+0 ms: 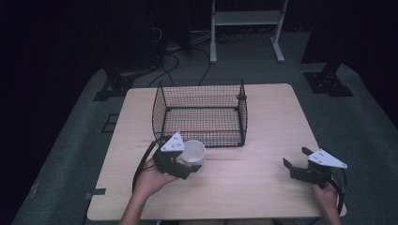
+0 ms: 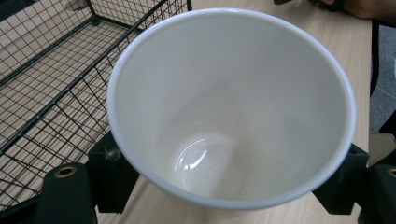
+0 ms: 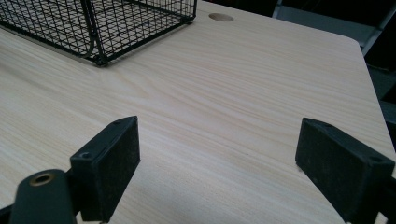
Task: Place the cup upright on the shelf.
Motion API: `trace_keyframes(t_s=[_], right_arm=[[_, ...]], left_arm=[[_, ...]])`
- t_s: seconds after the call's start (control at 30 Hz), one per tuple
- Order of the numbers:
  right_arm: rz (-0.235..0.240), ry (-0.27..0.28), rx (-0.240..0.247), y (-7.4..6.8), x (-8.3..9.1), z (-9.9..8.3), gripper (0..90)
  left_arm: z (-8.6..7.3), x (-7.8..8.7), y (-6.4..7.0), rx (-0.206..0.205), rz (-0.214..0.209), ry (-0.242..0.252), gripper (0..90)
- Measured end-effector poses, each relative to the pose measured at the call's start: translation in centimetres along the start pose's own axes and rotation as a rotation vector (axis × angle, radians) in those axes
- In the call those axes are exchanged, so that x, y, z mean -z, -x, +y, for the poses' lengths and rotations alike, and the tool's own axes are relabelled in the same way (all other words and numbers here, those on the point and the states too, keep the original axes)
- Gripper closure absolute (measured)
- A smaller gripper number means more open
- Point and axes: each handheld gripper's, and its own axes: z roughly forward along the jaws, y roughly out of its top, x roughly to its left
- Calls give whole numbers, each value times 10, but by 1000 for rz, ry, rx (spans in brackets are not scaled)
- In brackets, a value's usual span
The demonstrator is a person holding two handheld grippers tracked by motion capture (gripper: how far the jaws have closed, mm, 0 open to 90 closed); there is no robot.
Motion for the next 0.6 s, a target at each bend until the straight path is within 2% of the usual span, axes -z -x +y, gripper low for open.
trace_keyframes(t_s=[0.3, 0.47, 0.6], right_arm=[[0, -1, 0, 0, 0, 0, 131], [2, -2, 2, 0, 0, 0, 131], [3, -1, 1, 0, 0, 0, 131]], left_arm=[[11, 5, -6, -8, -6, -5, 217], [14, 8, -9, 1, -15, 11, 217], [16, 11, -11, -4, -6, 4, 218]])
